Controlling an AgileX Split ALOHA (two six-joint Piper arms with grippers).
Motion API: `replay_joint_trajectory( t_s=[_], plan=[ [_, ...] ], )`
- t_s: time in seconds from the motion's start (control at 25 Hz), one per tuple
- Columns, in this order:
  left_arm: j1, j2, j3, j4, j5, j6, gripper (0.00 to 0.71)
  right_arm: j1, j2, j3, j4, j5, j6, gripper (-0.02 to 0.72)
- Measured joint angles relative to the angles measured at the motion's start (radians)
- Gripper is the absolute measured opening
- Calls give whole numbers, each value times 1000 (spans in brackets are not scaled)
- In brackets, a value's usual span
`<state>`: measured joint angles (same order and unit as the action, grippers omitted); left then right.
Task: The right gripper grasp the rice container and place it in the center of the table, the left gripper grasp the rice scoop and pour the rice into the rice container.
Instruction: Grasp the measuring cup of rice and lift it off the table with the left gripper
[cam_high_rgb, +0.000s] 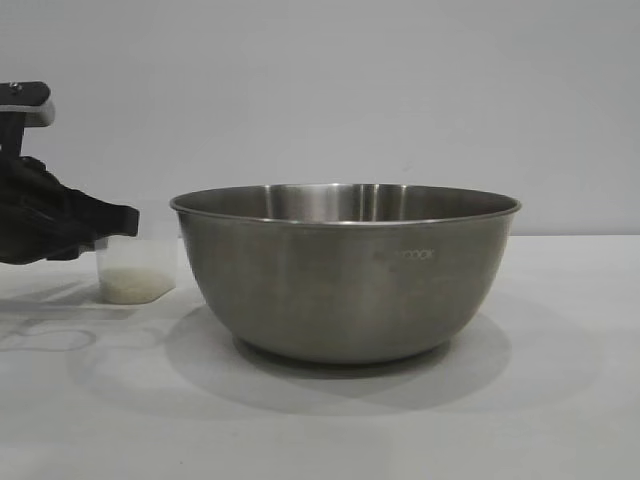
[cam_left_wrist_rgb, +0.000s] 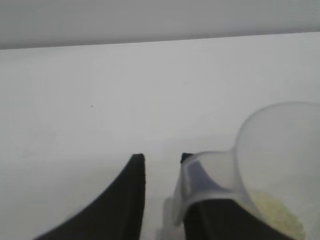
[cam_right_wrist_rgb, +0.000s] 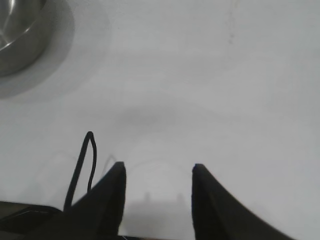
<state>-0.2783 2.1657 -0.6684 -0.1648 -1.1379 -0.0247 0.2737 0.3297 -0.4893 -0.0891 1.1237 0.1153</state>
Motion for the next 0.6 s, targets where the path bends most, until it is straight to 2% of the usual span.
replay_joint_trajectory(
  t_s=[0.08,0.28,0.4,0.52,0.6],
  plan=[
    [0,0,-1,0,0,0,0,0,0,0,0,0,0,306],
    [0,-13,-1,0,5,0,0,0,0,0,0,0,0,306],
    [0,-86,-1,16,9,23,0,0,0,0,0,0,0,306],
    [0,-190,-1,72,7,135,0,0,0,0,0,0,0,306],
    [0,-249,-1,154,5,237,0,0,0,0,0,0,0,306]
  ],
)
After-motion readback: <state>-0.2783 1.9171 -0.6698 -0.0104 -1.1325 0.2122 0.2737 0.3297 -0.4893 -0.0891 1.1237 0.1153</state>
